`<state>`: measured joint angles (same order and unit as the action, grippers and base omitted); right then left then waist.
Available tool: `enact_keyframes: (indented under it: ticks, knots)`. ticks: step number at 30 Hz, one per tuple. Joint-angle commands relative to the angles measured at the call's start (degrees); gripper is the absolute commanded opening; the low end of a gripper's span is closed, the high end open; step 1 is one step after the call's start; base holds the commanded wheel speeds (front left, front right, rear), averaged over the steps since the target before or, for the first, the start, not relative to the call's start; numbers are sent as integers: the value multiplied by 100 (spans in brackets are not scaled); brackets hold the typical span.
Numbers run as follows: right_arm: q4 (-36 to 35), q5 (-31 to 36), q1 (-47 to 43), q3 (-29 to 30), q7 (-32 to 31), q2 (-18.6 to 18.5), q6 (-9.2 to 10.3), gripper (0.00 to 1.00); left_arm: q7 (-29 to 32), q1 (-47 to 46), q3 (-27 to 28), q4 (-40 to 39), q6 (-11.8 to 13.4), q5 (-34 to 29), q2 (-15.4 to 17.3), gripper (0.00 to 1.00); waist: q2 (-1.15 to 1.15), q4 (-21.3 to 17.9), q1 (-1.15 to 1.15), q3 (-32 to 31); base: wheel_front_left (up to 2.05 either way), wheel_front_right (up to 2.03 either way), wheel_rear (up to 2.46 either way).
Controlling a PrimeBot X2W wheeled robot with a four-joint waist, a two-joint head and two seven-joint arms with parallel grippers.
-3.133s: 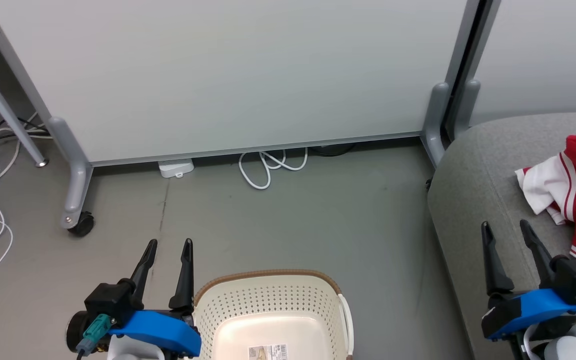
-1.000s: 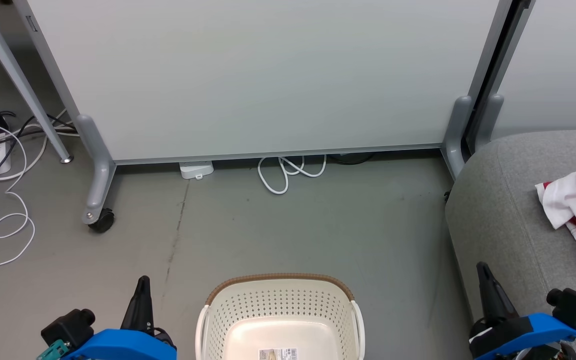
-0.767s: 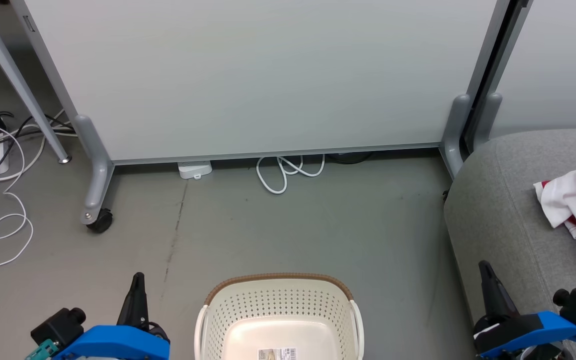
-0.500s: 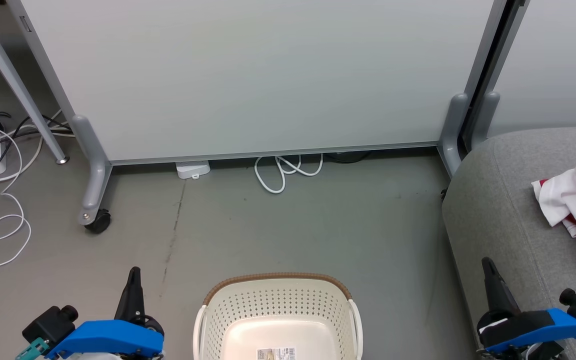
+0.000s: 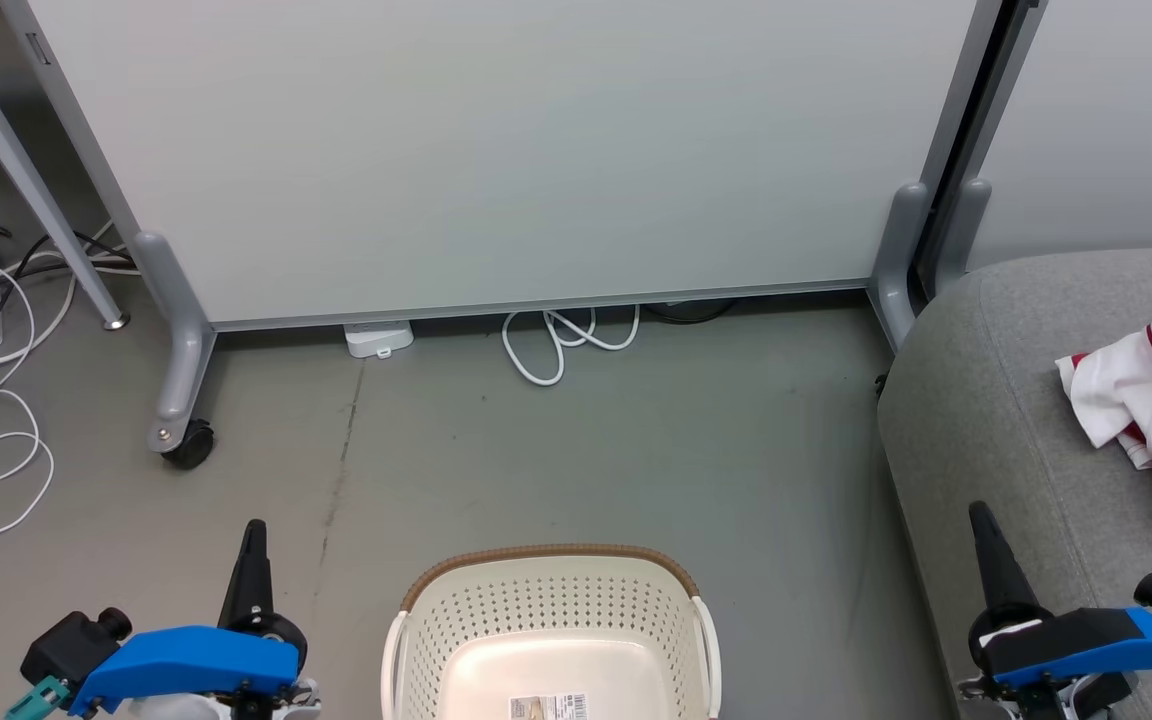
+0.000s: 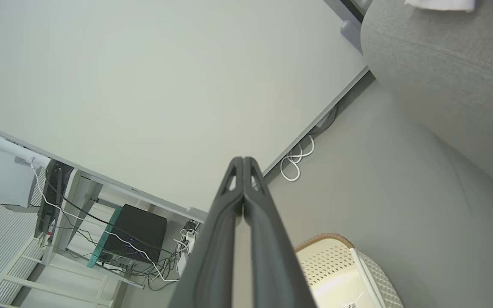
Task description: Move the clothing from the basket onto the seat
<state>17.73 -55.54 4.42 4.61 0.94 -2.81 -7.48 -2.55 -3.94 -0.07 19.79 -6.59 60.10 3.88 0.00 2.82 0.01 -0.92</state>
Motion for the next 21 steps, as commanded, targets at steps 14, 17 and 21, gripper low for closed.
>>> enact_keyframes:
  ticks: [14,17,21]
  knots:
    - [-150,-987,188,66,-212,-11,-2,0,246,-186,213,-258,34,863,-14,0,0,-56,-1,17,0,0,0]
    - [-158,-1158,187,76,-247,-11,-2,0,290,-194,245,-291,39,1017,-18,0,0,-68,-1,21,0,0,0]
    - [-175,-1391,203,88,-293,-11,-2,0,350,-201,280,-334,43,1216,-25,0,0,-83,-1,26,0,0,0]
